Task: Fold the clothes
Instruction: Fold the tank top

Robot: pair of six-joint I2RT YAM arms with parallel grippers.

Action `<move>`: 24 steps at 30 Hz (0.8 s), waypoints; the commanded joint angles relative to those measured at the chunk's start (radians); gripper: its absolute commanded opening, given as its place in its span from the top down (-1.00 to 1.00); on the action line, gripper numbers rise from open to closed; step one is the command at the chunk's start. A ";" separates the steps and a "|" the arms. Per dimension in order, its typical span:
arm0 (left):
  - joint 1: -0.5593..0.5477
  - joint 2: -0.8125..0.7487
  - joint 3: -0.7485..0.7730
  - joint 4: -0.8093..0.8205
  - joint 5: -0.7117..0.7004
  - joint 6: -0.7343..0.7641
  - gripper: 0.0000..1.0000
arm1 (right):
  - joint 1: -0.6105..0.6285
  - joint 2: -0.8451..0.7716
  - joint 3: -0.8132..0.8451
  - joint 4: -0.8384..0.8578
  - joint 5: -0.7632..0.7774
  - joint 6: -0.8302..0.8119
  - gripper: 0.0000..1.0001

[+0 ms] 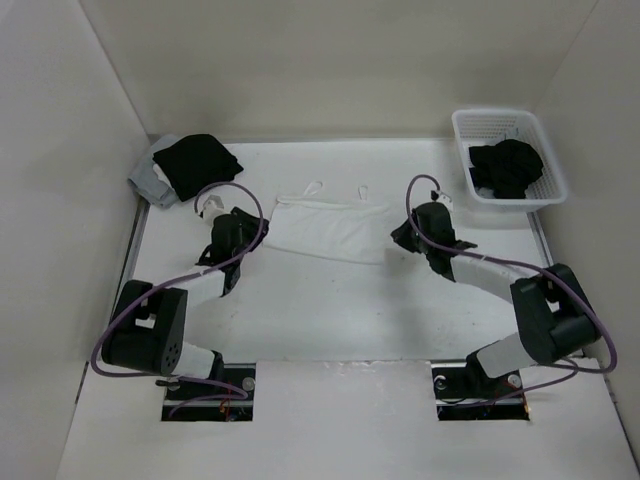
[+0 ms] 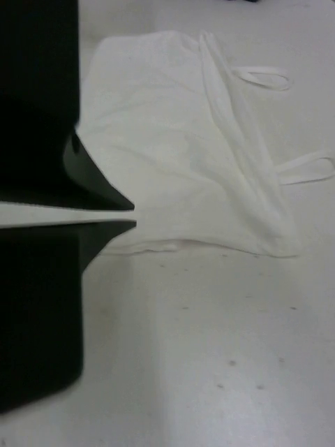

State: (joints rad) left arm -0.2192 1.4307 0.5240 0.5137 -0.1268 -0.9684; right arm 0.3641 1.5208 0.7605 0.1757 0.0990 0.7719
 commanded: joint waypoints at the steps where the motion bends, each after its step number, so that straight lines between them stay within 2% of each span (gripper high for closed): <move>1: -0.016 -0.032 -0.062 -0.041 0.024 0.066 0.29 | 0.064 -0.080 -0.127 0.073 0.025 0.023 0.99; 4: -0.013 -0.021 -0.073 -0.049 0.073 0.085 0.24 | 0.100 -0.125 -0.191 0.064 0.018 0.024 0.89; 5: -0.009 -0.007 -0.073 -0.050 0.075 0.086 0.23 | 0.104 -0.137 -0.208 0.064 0.019 0.026 0.77; 6: -0.007 0.005 -0.073 -0.050 0.076 0.085 0.23 | 0.106 -0.151 -0.229 0.068 0.024 0.029 0.56; 9: -0.002 0.045 -0.056 -0.052 0.073 0.074 0.28 | 0.108 -0.162 -0.269 0.076 0.018 0.043 0.29; 17: -0.001 0.097 -0.050 -0.046 0.049 0.043 0.37 | 0.106 -0.113 -0.265 0.123 -0.018 0.060 0.19; 21: 0.002 0.103 -0.053 -0.046 0.049 0.043 0.37 | 0.108 -0.212 -0.289 0.117 0.010 0.069 0.20; 24: 0.004 0.109 -0.050 -0.050 0.046 0.042 0.43 | 0.130 -0.241 -0.282 0.111 -0.007 0.060 0.05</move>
State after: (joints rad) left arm -0.2230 1.5227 0.4583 0.4641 -0.0711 -0.9268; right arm 0.4694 1.3190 0.4690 0.2211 0.0940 0.8318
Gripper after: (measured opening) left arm 0.289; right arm 0.462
